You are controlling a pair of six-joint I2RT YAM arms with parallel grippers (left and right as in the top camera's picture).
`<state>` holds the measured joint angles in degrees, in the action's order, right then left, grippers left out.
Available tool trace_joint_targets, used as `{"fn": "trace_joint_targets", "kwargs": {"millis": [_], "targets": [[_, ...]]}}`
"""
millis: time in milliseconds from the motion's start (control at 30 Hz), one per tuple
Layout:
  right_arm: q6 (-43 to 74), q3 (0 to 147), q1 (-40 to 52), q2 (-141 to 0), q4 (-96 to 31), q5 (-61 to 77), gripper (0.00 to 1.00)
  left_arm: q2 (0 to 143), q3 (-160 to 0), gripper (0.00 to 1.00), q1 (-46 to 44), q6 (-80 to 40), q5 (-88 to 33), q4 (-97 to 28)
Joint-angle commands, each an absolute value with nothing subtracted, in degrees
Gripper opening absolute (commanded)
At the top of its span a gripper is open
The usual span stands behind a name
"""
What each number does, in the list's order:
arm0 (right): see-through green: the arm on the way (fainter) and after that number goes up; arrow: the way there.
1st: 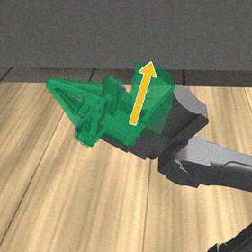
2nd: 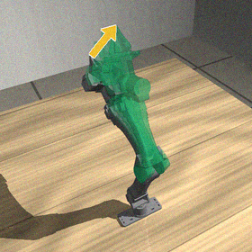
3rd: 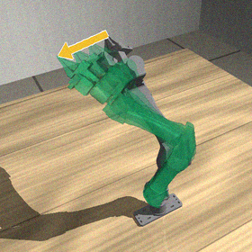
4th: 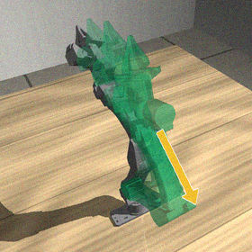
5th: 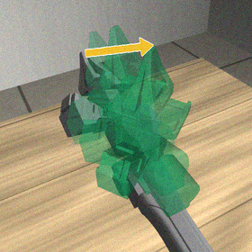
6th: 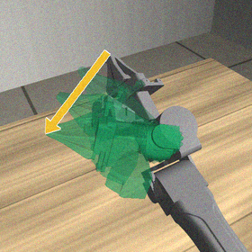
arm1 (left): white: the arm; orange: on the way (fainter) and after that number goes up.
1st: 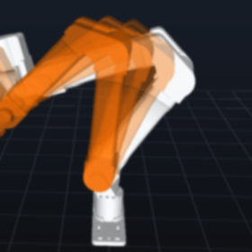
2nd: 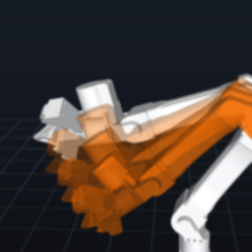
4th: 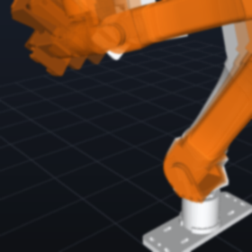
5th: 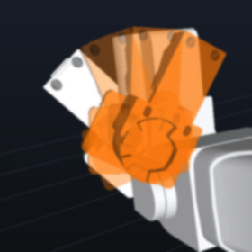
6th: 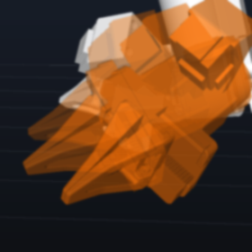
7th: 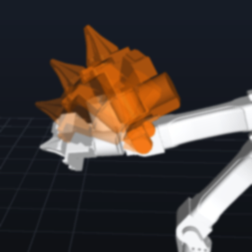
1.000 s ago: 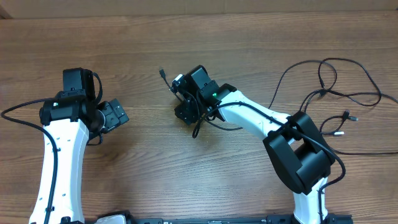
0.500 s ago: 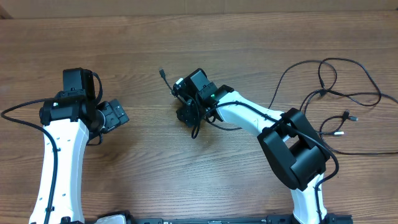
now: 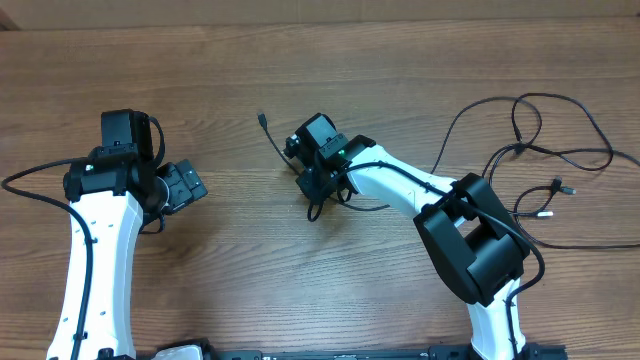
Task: Untangle cables
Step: 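Drag the cable rightward with the right gripper toward the cable pile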
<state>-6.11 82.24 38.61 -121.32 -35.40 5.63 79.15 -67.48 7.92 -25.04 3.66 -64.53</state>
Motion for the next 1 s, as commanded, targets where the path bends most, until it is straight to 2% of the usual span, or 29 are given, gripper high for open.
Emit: {"fn": "trace_joint_targets", "kwargs": {"millis": [0,267,400,667,867,933,967], "targets": [[-3.3,81.0,38.6,-122.6,-39.5,0.4,0.04,79.2,-68.4,1.00,8.2,-24.0,3.3,-64.5],[8.3,81.6,38.2,-121.0,-43.5,-11.6,0.04,79.2,-68.4,1.00,8.2,-24.0,3.3,-64.5],[12.4,83.6,36.2,-117.4,-44.1,-13.2,0.04,79.2,-68.4,1.00,8.2,-24.0,3.3,-64.5],[24.4,84.4,26.9,-108.1,-46.6,-14.7,0.04,79.2,-68.4,0.99,8.2,-24.0,3.3,-64.5],[25.3,84.5,19.9,-104.8,-50.6,-13.9,0.04,79.2,-68.4,1.00,8.2,-23.9,3.3,-64.5],[32.0,84.3,17.4,-104.9,-56.4,-13.9,0.05,79.2,-68.4,1.00,8.2,-23.9,3.3,-64.5],[37.6,84.0,16.3,-105.0,-59.0,-13.5,0.10,79.2,-68.4,0.99,8.2,-24.0,3.3,-64.5]]}}
